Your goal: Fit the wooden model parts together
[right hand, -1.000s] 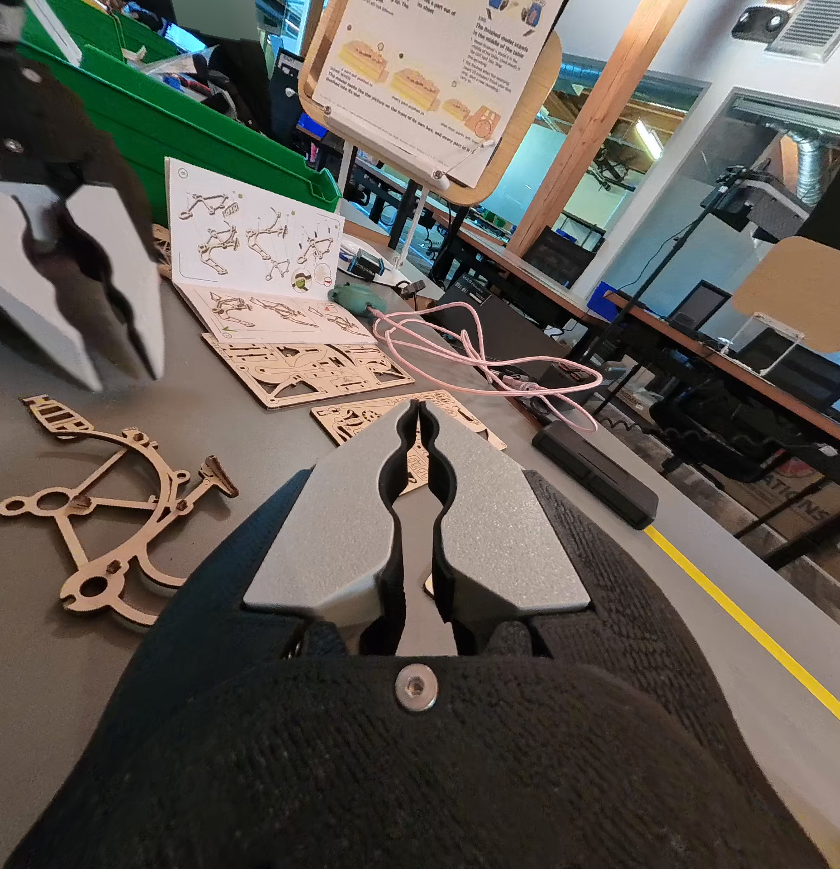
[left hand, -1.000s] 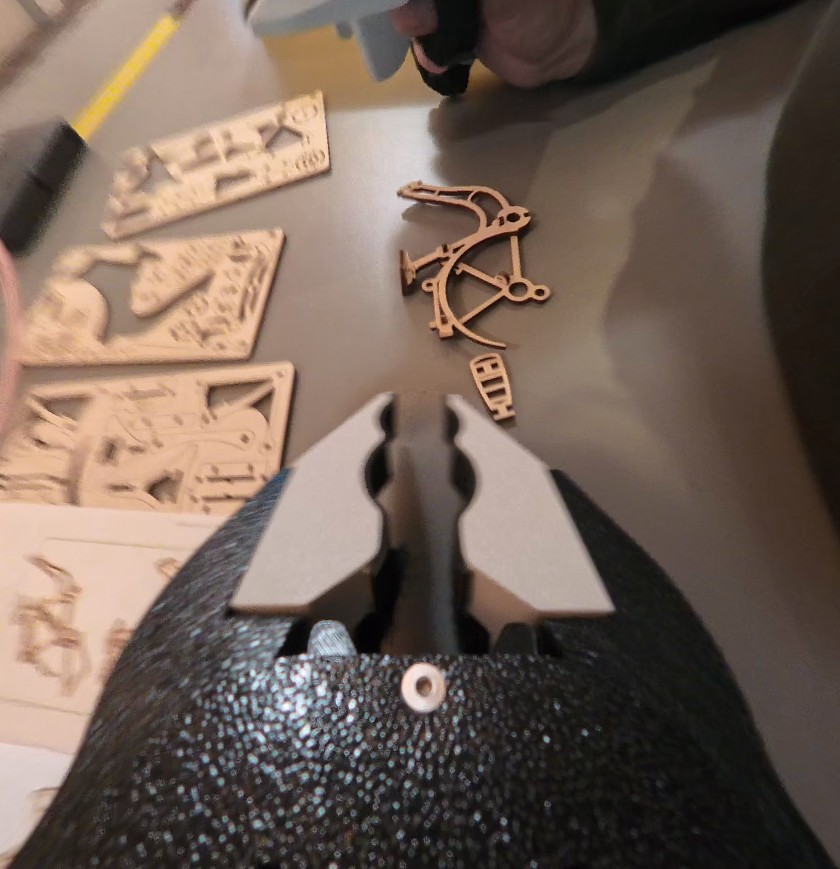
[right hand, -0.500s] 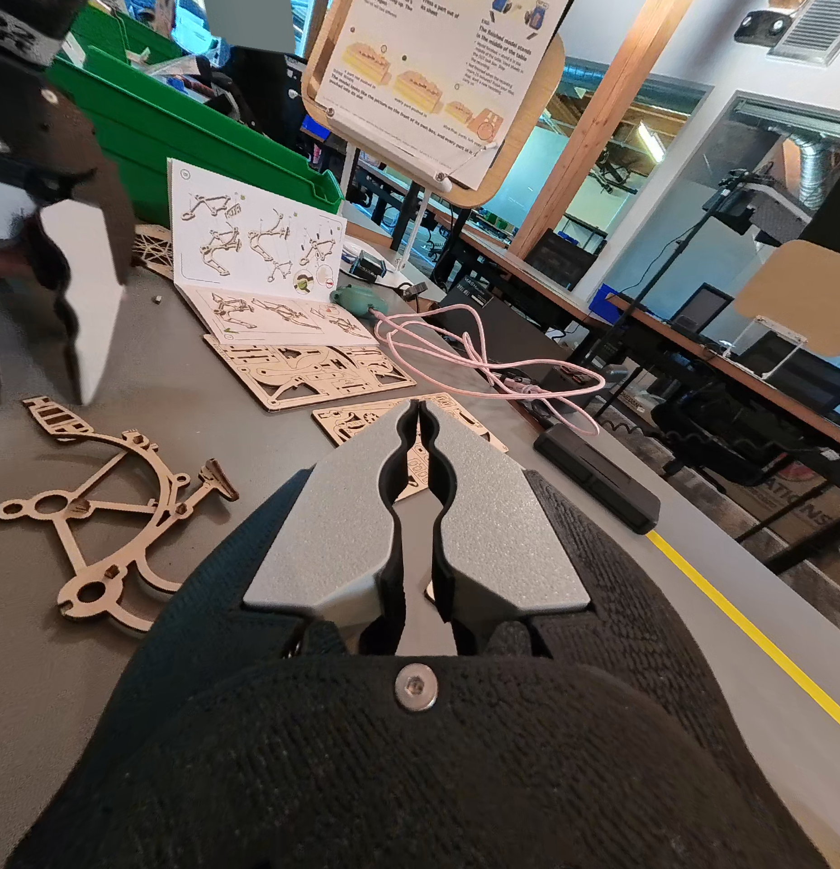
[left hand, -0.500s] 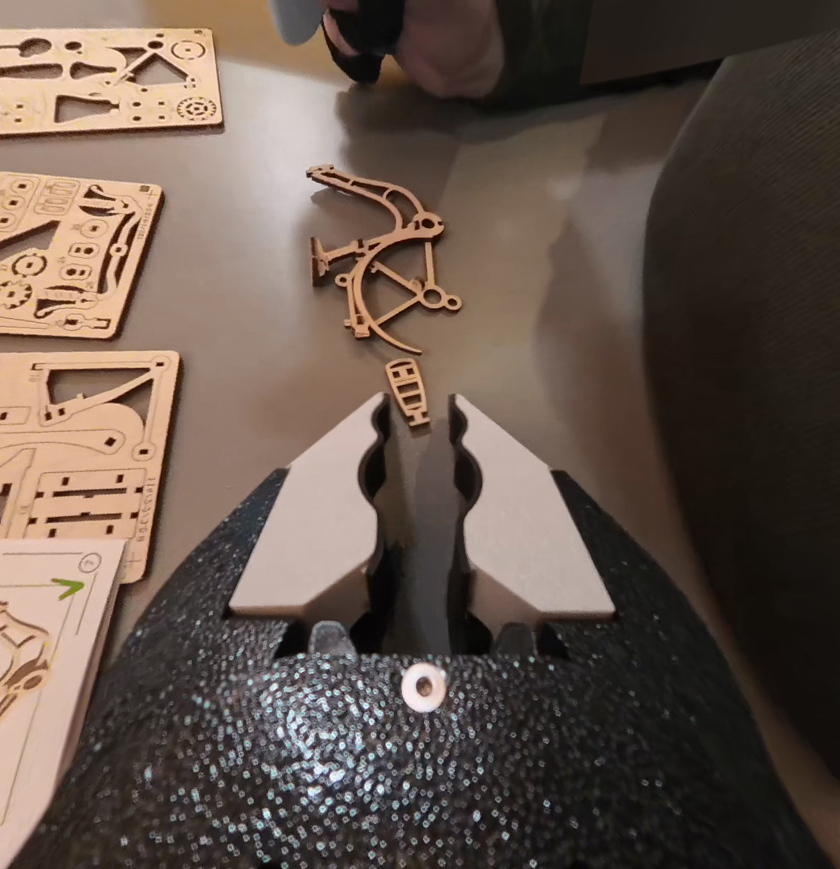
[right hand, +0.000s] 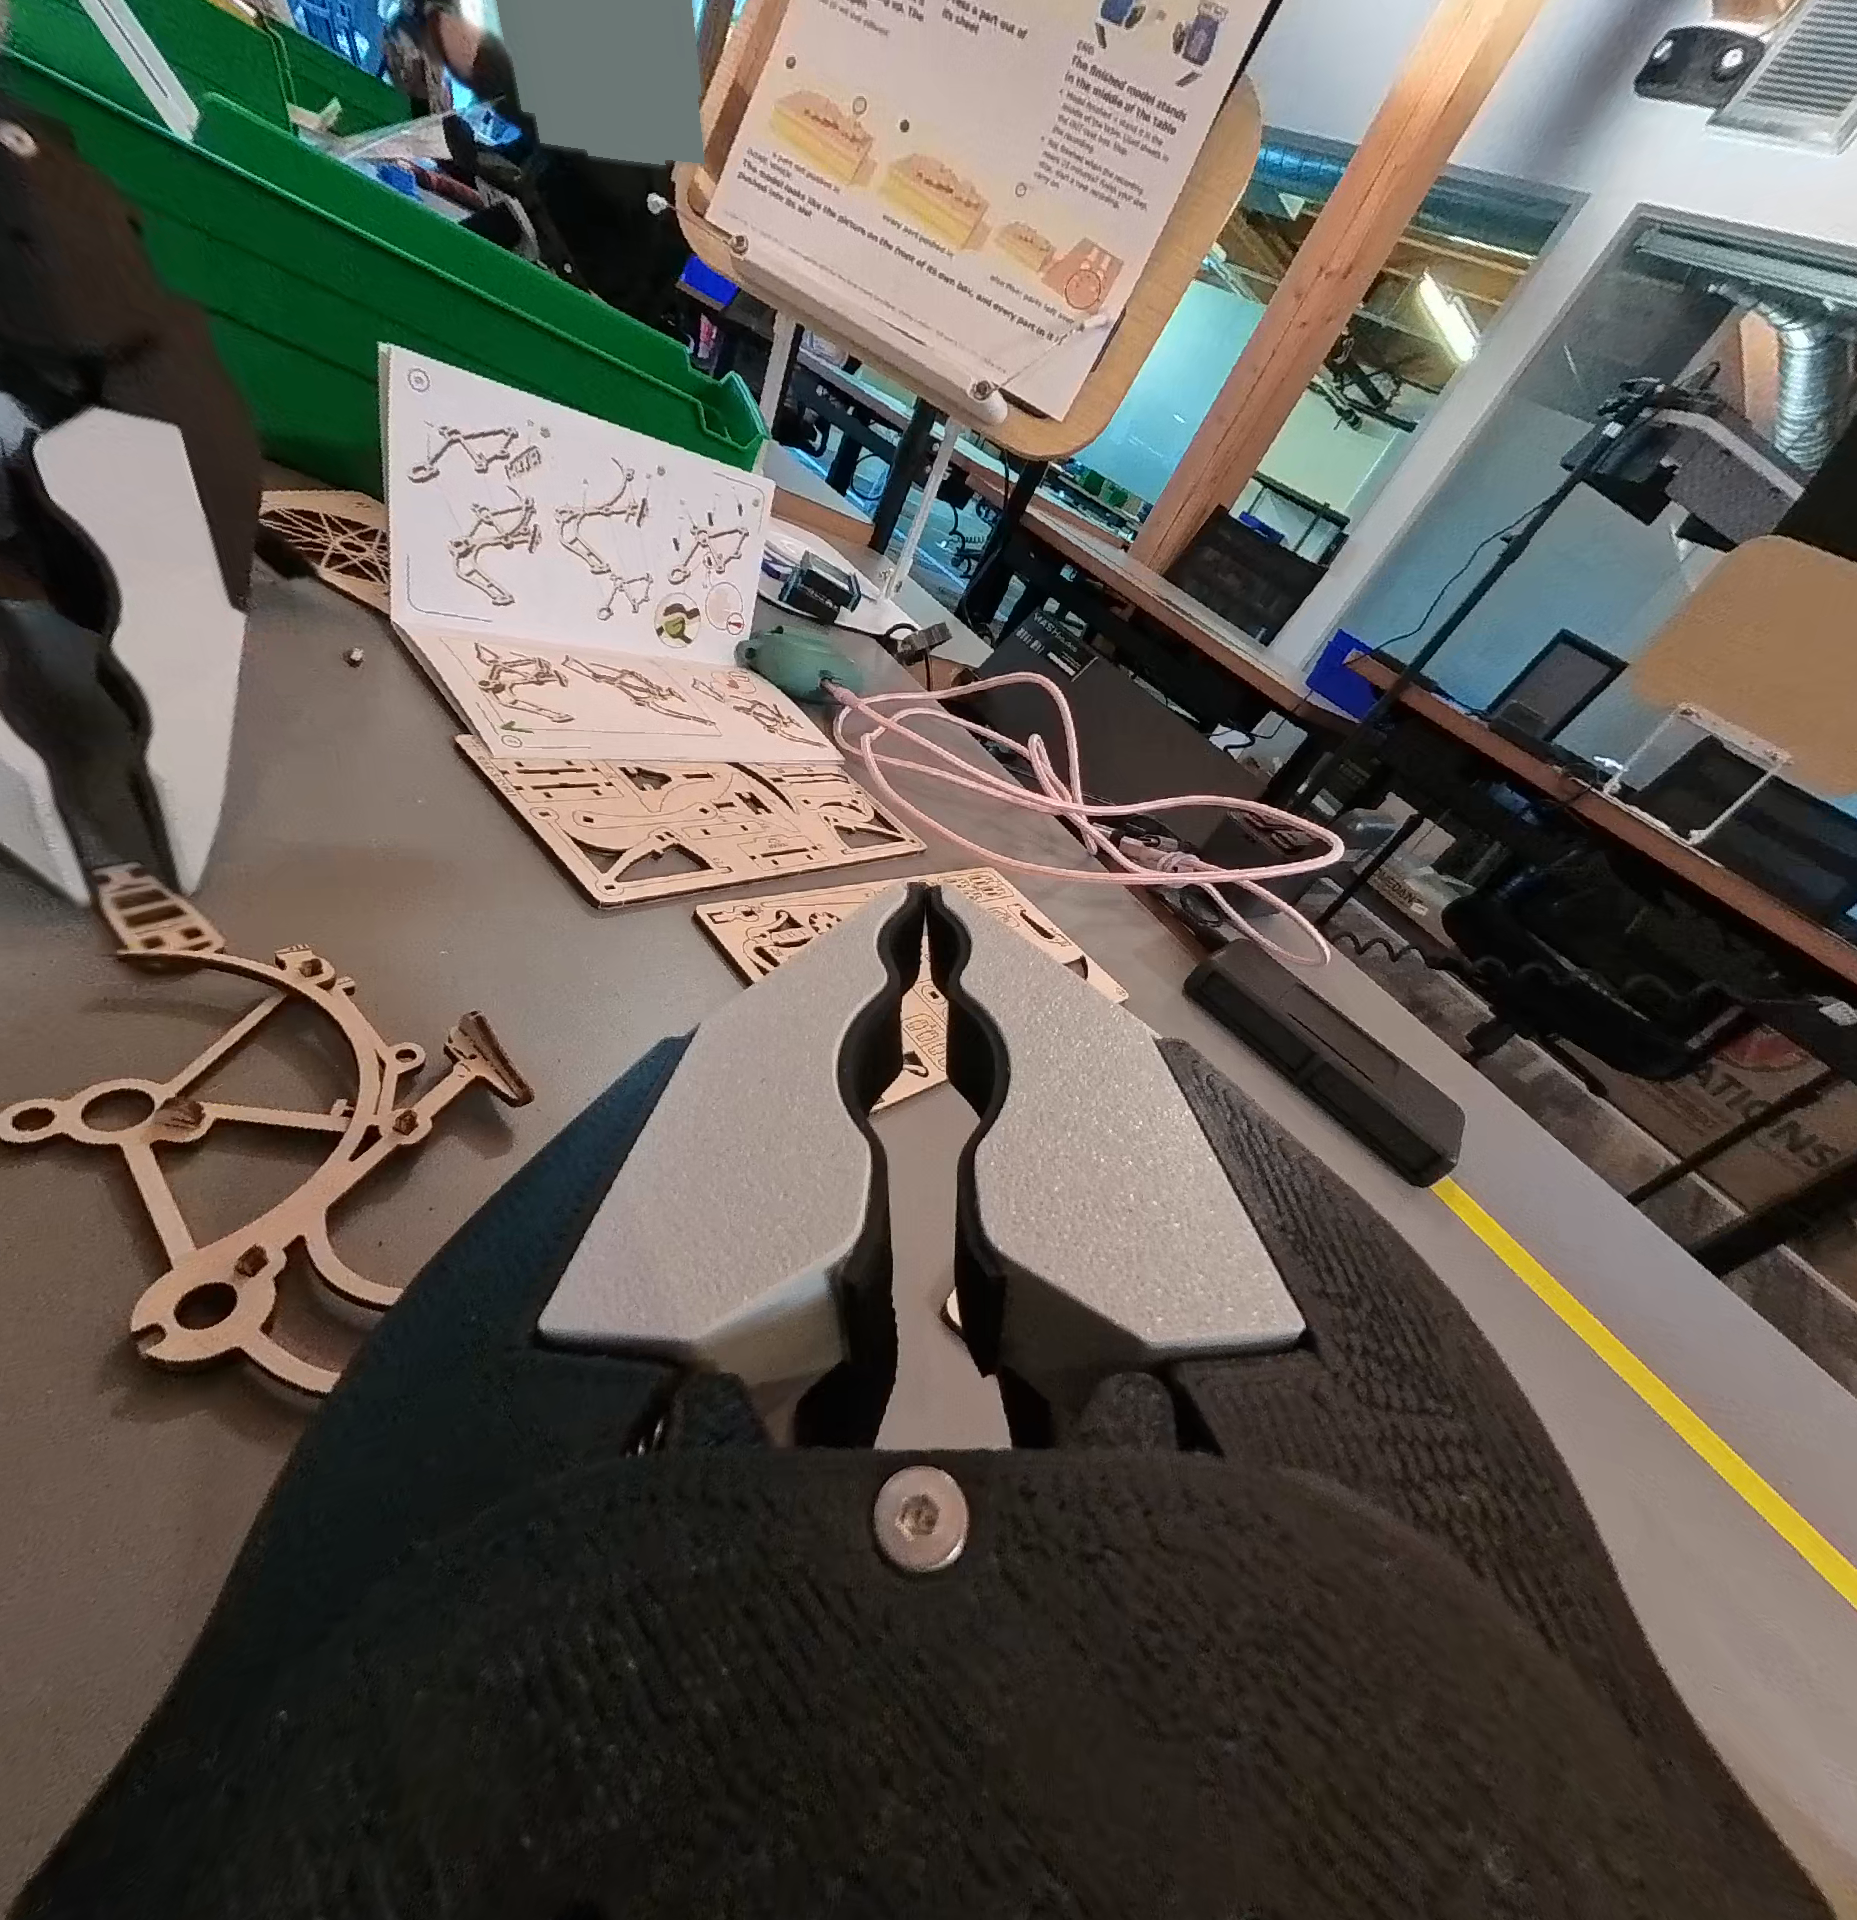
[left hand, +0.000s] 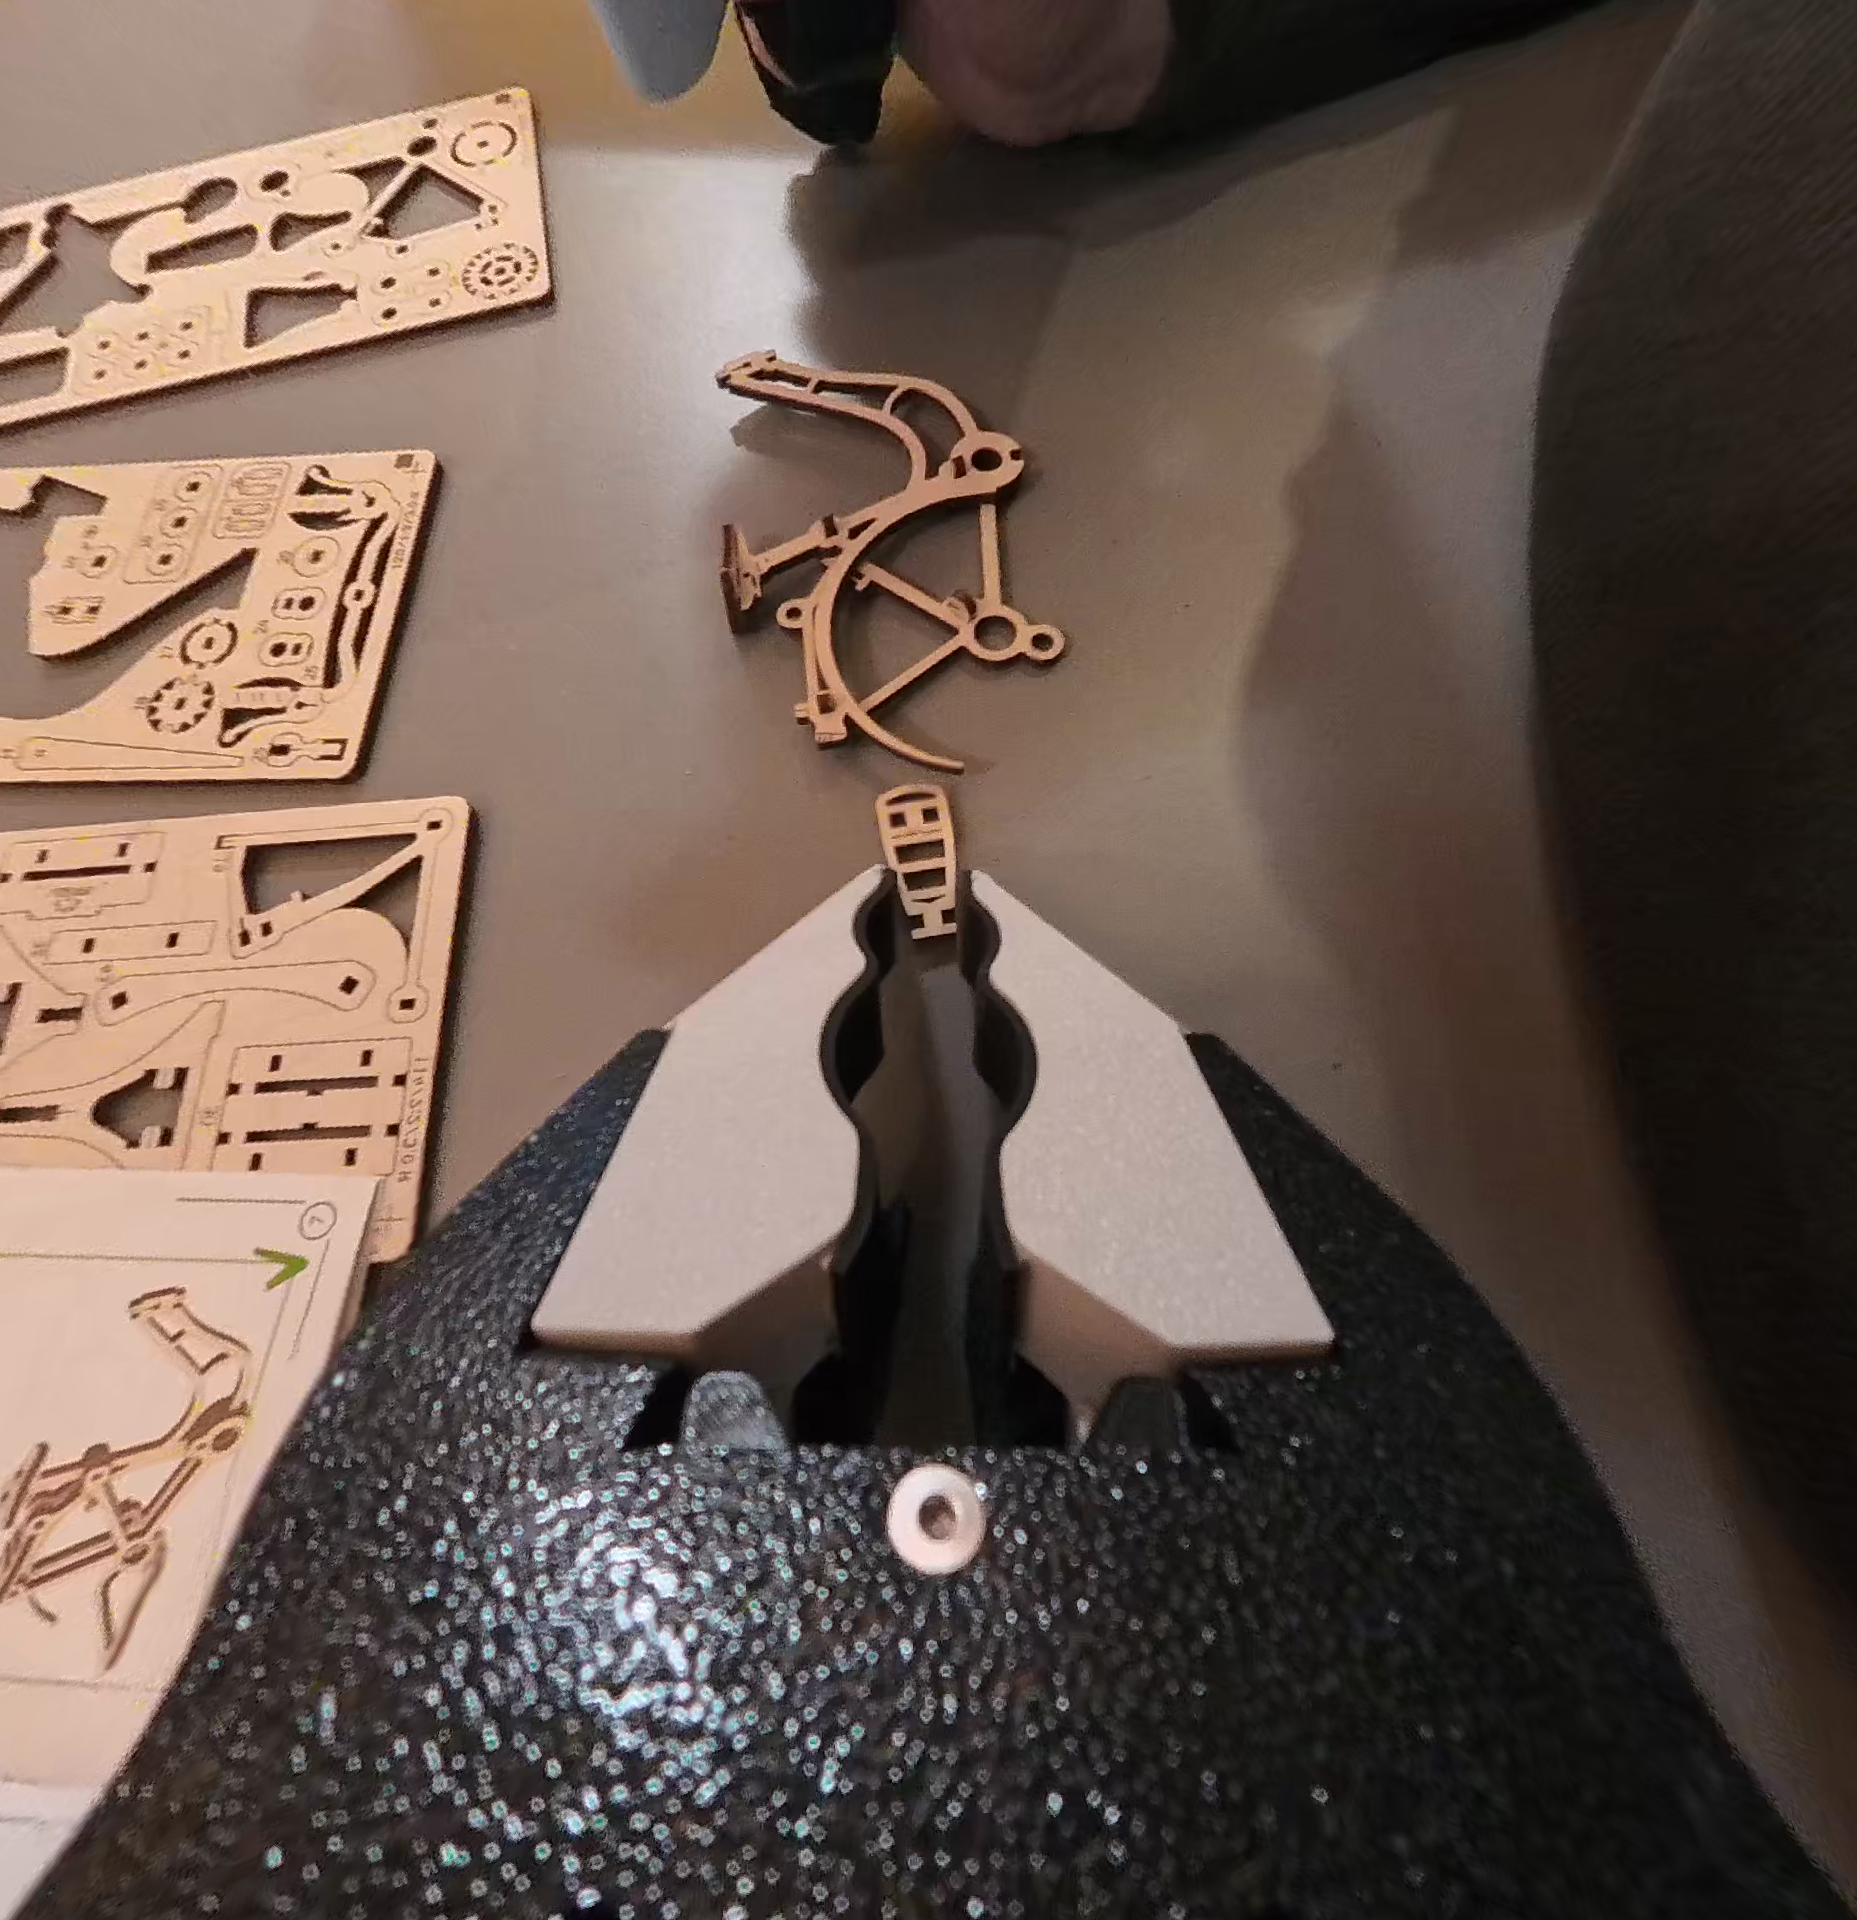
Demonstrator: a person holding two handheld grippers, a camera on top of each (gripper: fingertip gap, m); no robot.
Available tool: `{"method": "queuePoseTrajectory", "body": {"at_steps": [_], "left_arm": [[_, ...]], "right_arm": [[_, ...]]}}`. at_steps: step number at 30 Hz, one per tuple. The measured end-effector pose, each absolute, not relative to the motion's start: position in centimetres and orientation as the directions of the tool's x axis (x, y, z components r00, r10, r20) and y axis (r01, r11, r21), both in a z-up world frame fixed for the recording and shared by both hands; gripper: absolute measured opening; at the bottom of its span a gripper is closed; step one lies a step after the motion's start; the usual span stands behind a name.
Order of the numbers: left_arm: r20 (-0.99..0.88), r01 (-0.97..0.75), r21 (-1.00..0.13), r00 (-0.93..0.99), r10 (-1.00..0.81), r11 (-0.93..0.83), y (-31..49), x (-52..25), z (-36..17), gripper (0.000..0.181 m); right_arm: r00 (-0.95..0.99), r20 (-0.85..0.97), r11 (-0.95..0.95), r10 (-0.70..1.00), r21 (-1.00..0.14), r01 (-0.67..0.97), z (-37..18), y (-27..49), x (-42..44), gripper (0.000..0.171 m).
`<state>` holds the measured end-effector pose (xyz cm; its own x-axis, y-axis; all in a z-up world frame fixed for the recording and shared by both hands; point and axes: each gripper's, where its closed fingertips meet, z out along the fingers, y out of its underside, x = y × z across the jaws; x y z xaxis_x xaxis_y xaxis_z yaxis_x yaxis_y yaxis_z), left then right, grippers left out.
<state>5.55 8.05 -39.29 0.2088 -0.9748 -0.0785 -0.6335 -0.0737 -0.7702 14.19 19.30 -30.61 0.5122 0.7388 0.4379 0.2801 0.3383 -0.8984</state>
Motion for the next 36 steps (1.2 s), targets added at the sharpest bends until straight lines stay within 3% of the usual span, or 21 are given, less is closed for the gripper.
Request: {"method": "queuePoseTrajectory", "body": {"at_steps": [1, 12, 19, 24, 31, 36], "left_arm": [[-0.090, -0.635, -0.770, 0.213, -0.973, -0.067, 8.2, 5.4, -39.2, 0.008], [-0.035, -0.427, -0.898, 0.300, -0.953, -0.102, 9.8, 4.9, -35.4, 0.008], [-0.008, -0.356, -0.929, 0.284, -0.959, -0.098, 9.4, 5.2, -34.1, 0.008], [0.116, -0.283, -0.945, 0.182, -0.976, -0.165, 7.7, 6.1, -33.1, 0.008], [0.242, -0.264, -0.929, 0.099, -0.965, -0.260, 6.5, 6.7, -33.3, 0.008], [0.289, -0.270, -0.917, 0.061, -0.956, -0.294, 5.9, 6.9, -33.4, 0.008]], "right_arm": [[0.512, 0.438, 0.338, 0.739, -0.898, 0.280, -30.6, 19.3, 14.2, 0.000], [0.466, 0.462, 0.382, 0.754, -0.886, 0.261, -30.3, 18.2, 13.5, 0.003], [0.083, 0.613, 0.602, 0.786, -0.789, 0.122, -30.3, 9.9, 9.4, 0.022], [-0.089, 0.649, 0.655, 0.755, -0.743, 0.139, -32.0, 7.8, 8.3, 0.031], [-0.184, 0.695, 0.718, 0.695, -0.684, 0.130, -33.3, 6.4, 7.5, 0.029], [-0.192, 0.705, 0.729, 0.682, -0.674, 0.117, -33.6, 5.9, 7.3, 0.017]]}}
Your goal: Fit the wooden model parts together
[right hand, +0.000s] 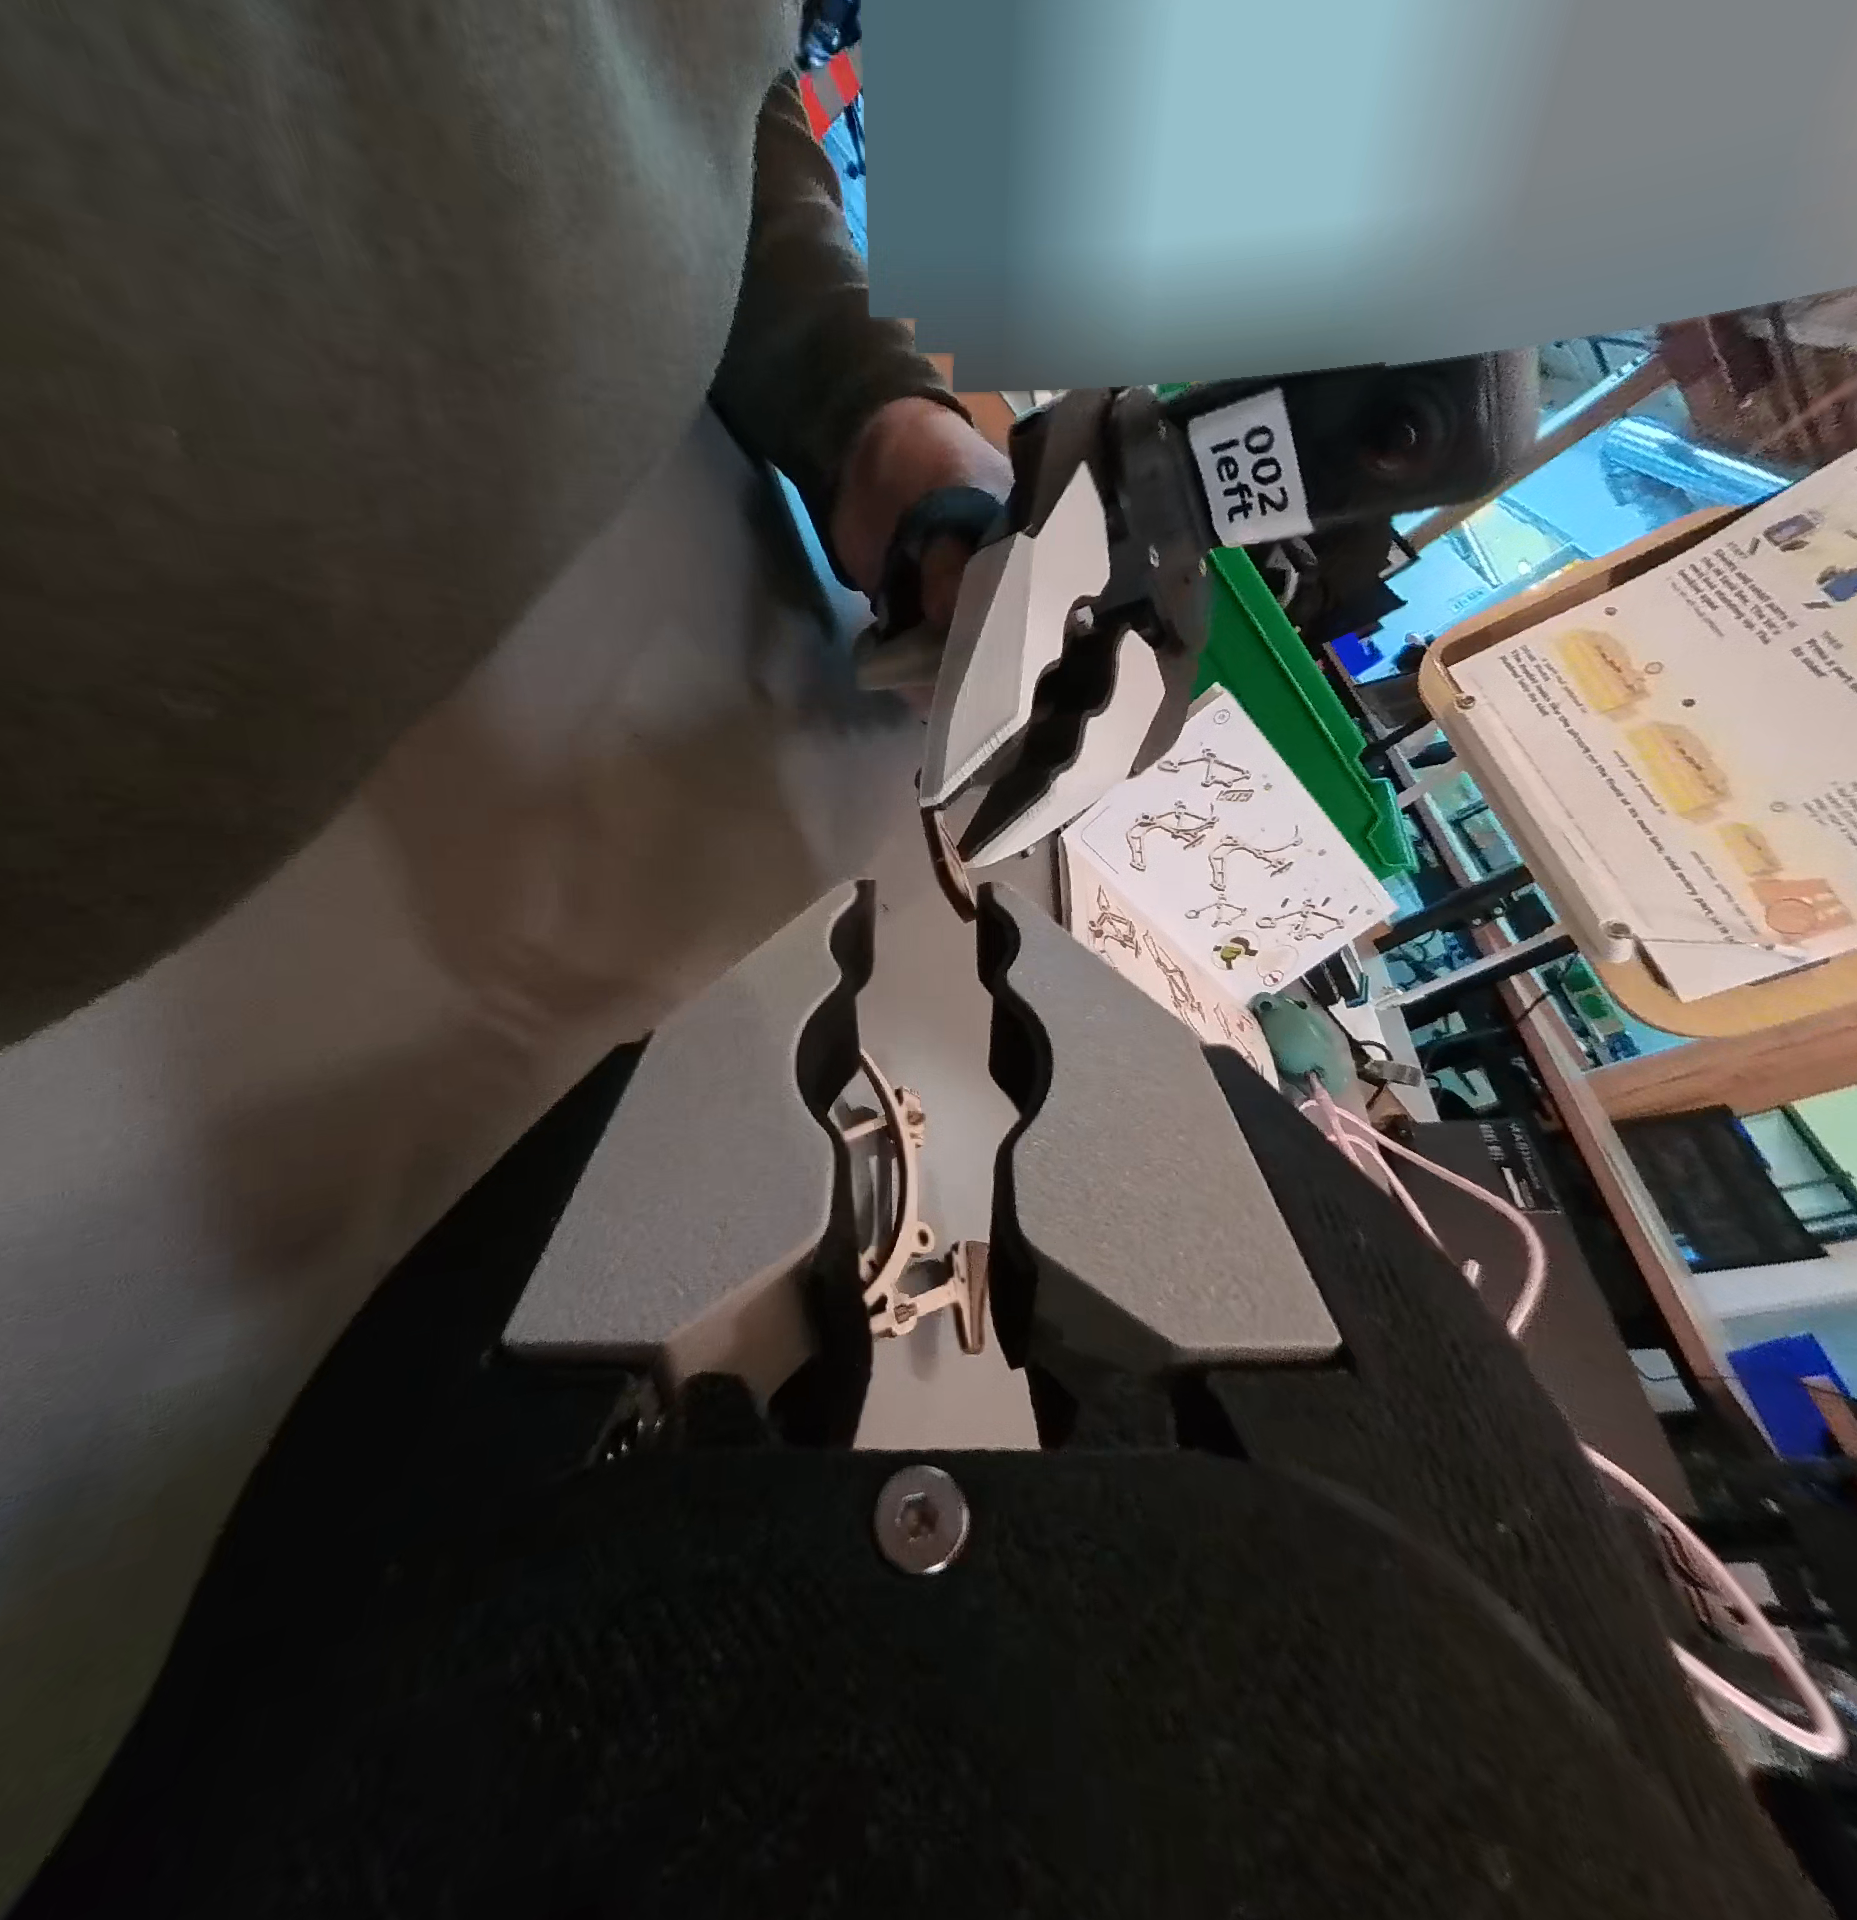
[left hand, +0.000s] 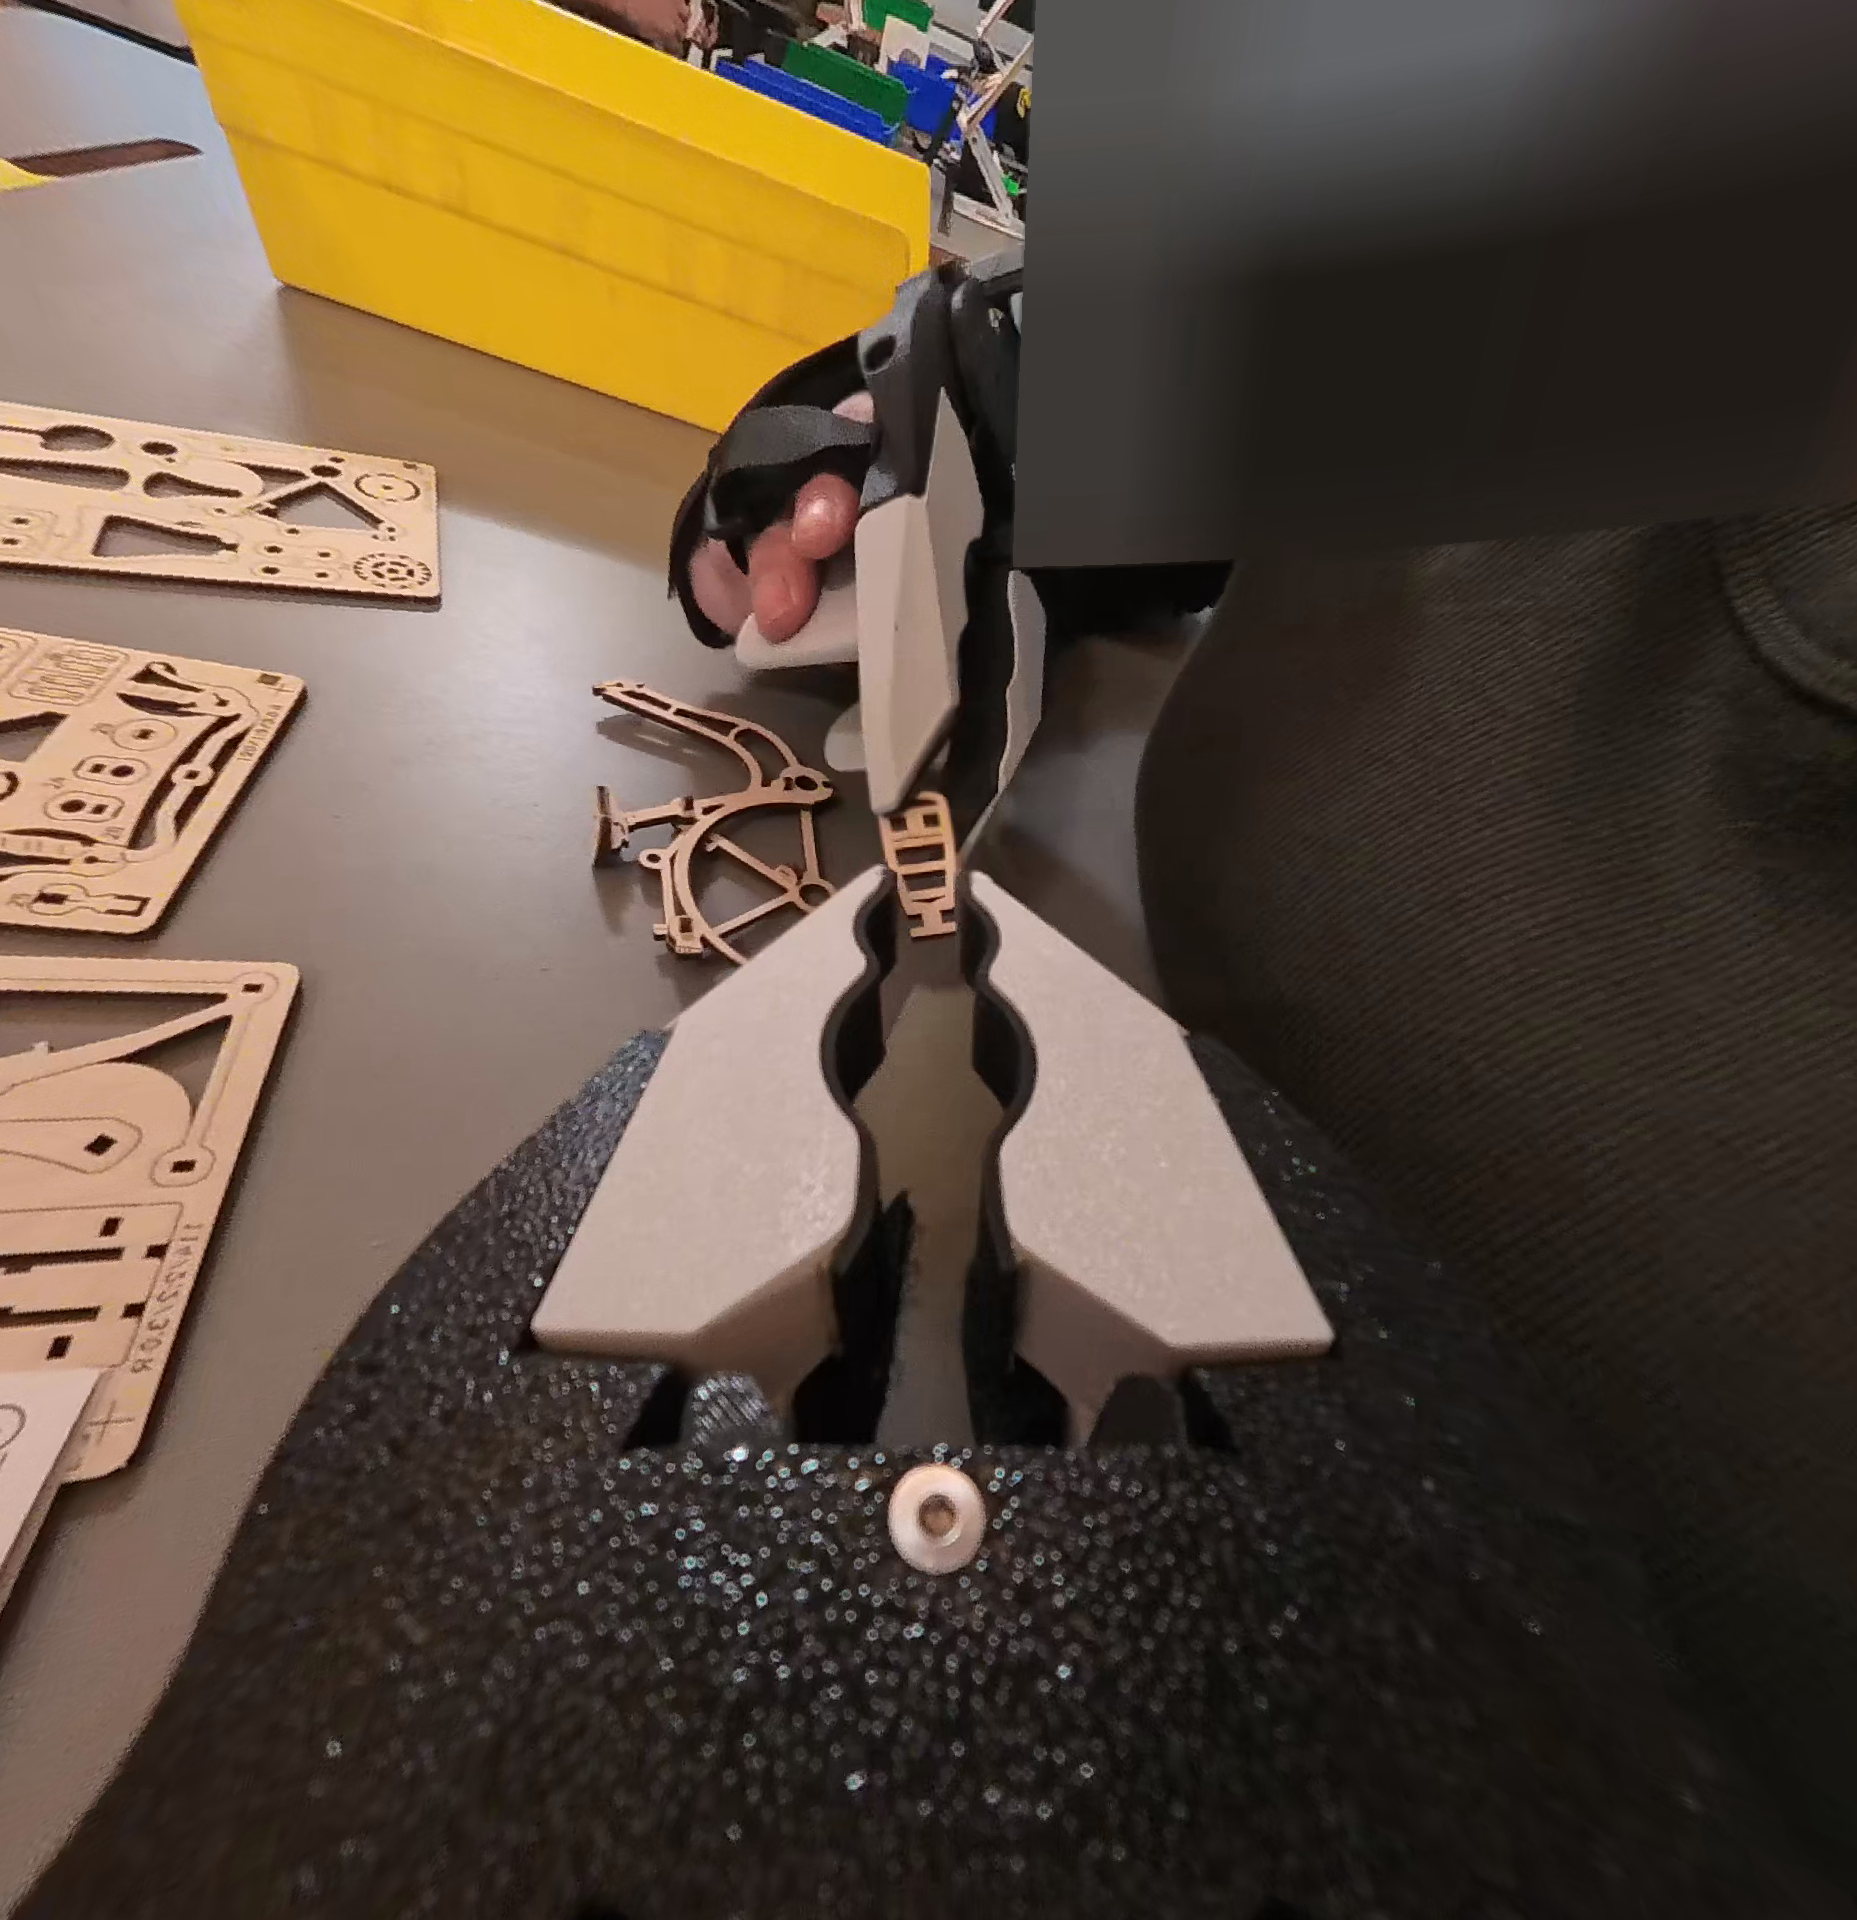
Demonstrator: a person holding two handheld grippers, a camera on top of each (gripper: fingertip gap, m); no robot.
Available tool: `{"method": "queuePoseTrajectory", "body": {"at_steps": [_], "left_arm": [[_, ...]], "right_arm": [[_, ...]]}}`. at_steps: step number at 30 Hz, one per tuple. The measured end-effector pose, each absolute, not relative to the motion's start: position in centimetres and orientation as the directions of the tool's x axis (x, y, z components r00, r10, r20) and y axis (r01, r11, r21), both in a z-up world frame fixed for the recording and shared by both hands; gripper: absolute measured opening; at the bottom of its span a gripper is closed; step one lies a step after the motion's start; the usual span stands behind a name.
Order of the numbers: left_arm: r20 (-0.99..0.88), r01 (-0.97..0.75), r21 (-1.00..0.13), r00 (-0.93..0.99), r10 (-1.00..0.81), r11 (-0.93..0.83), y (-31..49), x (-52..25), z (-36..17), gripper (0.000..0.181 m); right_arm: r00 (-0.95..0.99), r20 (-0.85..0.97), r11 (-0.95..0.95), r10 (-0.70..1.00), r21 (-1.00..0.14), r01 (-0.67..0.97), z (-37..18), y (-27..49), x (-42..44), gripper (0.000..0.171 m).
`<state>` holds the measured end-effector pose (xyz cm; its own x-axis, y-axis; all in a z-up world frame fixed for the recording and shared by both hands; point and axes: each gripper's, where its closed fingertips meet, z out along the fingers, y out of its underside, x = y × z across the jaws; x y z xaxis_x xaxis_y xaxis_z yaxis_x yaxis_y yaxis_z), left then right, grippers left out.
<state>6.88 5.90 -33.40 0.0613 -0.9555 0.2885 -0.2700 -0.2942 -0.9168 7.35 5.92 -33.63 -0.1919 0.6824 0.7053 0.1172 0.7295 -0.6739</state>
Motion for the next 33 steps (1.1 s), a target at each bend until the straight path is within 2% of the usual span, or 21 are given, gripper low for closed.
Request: {"method": "queuePoseTrajectory", "body": {"at_steps": [6, 7, 11, 13, 15, 17, 20, 25, 30, 33], "left_arm": [[0.313, -0.292, -0.905, 0.037, -0.949, -0.310, 5.4, 7.2, -33.9, 0.008], [0.320, -0.293, -0.903, 0.034, -0.947, -0.316, 5.4, 7.2, -34.0, 0.002], [0.335, -0.264, -0.906, 0.027, -0.942, -0.330, 5.6, 7.1, -33.5, 0.003], [0.277, -0.263, -0.920, 0.084, -0.957, -0.290, 6.4, 7.0, -33.6, 0.018], [0.167, -0.291, -0.935, 0.142, -0.976, -0.202, 7.1, 6.9, -33.7, 0.025], [0.010, -0.360, -0.930, 0.189, -0.982, -0.079, 7.6, 6.7, -34.2, 0.026], [-0.199, -0.486, -0.870, 0.205, -0.958, 0.076, 8.3, 6.4, -35.6, 0.016], [-0.217, -0.503, -0.860, 0.212, -0.953, 0.084, 8.6, 6.3, -35.9, 0.010], [-0.318, -0.429, -0.885, 0.278, -0.906, 0.179, 9.2, 6.0, -33.2, 0.018], [-0.355, -0.488, -0.849, 0.245, -0.902, 0.201, 9.0, 6.1, -33.9, 0.017]], "right_arm": [[-0.205, 0.712, 0.739, 0.672, -0.665, 0.112, -33.8, 5.6, 7.5, 0.003], [-0.216, 0.705, 0.734, 0.676, -0.668, 0.120, -34.0, 5.5, 7.5, 0.000], [-0.209, 0.682, 0.711, 0.701, -0.689, 0.139, -34.1, 5.8, 7.4, 0.000], [-0.184, 0.657, 0.682, 0.731, -0.714, 0.158, -33.9, 6.3, 7.3, 0.000], [-0.150, 0.637, 0.654, 0.756, -0.732, 0.190, -33.9, 7.1, 7.2, 0.000], [-0.150, 0.606, 0.624, 0.781, -0.750, 0.218, -34.2, 7.3, 7.0, 0.000], [-0.135, 0.580, 0.594, 0.803, -0.764, 0.251, -34.4, 7.6, 6.8, 0.001], [-0.099, 0.516, 0.523, 0.851, -0.814, 0.254, -34.0, 8.2, 6.9, 0.000], [-0.088, 0.512, 0.515, 0.854, -0.811, 0.278, -34.2, 8.7, 7.0, 0.001], [-0.096, 0.504, 0.509, 0.858, -0.812, 0.285, -34.4, 8.6, 6.8, 0.001]]}}
